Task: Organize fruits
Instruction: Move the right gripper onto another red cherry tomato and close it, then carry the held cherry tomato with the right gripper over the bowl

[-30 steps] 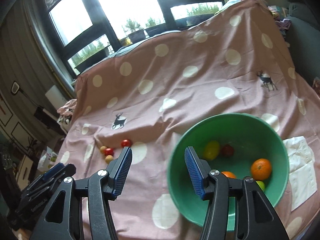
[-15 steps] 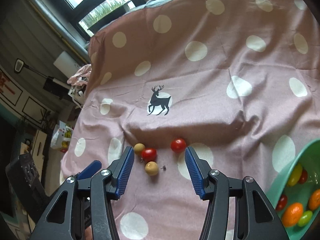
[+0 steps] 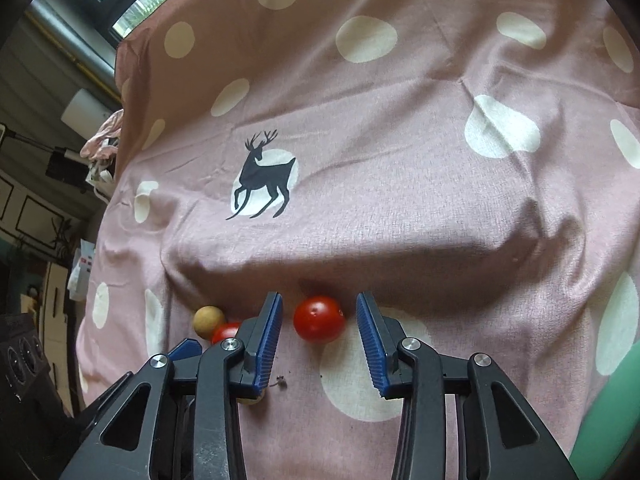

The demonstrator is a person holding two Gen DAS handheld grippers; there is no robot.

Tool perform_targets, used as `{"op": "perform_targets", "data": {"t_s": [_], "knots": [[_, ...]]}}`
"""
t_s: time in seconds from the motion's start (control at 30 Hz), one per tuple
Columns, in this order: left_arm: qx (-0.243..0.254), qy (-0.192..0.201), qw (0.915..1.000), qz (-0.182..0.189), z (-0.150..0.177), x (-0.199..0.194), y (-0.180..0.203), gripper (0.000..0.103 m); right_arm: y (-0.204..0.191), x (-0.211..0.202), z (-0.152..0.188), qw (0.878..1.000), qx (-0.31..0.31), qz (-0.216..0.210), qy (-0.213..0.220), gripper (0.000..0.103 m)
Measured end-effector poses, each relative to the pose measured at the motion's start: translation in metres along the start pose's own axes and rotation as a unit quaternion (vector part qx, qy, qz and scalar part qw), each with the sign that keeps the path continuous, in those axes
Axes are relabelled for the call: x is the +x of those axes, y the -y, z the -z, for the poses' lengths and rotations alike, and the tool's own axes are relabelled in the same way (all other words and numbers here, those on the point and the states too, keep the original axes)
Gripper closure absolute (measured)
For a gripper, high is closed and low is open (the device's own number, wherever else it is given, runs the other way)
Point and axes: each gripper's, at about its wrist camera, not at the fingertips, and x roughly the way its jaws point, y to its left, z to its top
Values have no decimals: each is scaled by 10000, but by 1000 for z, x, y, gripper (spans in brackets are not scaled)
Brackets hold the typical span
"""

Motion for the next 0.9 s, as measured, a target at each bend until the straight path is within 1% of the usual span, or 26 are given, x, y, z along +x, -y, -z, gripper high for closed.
{"op": "perform_targets", "data": {"t_s": [0.13, 0.2, 0.37, 0.4, 0.43, 0.47, 0.5, 0.57, 0.63, 0.77, 0.9], "knots": [[-32, 25, 10000, -28, -1, 4, 0, 58, -5, 7, 0, 9999, -90, 67, 6, 61], [-46, 58, 10000, -23, -2, 4, 0, 58, -7, 10, 1, 9999, -130, 111, 16, 64], [100, 166, 9994, -299, 0, 8, 4, 61, -8, 17, 3, 9995, -213, 247, 39, 70], [106, 195, 9991, -354, 0, 8, 4, 62, -7, 17, 3, 9994, -196, 265, 60, 71], [94, 244, 9988, -410, -1, 9, 3, 67, -7, 18, 3, 9995, -183, 257, 75, 71], [63, 290, 9984, -488, -1, 9, 1, 76, -7, 18, 4, 9994, -198, 254, 98, 72], [20, 303, 9980, -555, -2, 10, -2, 78, -7, 18, 4, 9994, -216, 265, 106, 72], [-61, 274, 9987, -415, -4, 8, -6, 78, -8, 17, 5, 9993, -228, 278, 134, 72], [-135, 257, 9990, -350, -3, 7, -6, 78, -7, 15, 8, 9993, -200, 275, 169, 72], [-84, 255, 9993, -267, 1, 0, -1, 78, -4, 6, 13, 9994, -114, 212, 236, 73], [-48, 500, 9987, -96, 5, -25, 8, 78, -4, -19, 20, 9987, -161, 153, 457, 73]]}}
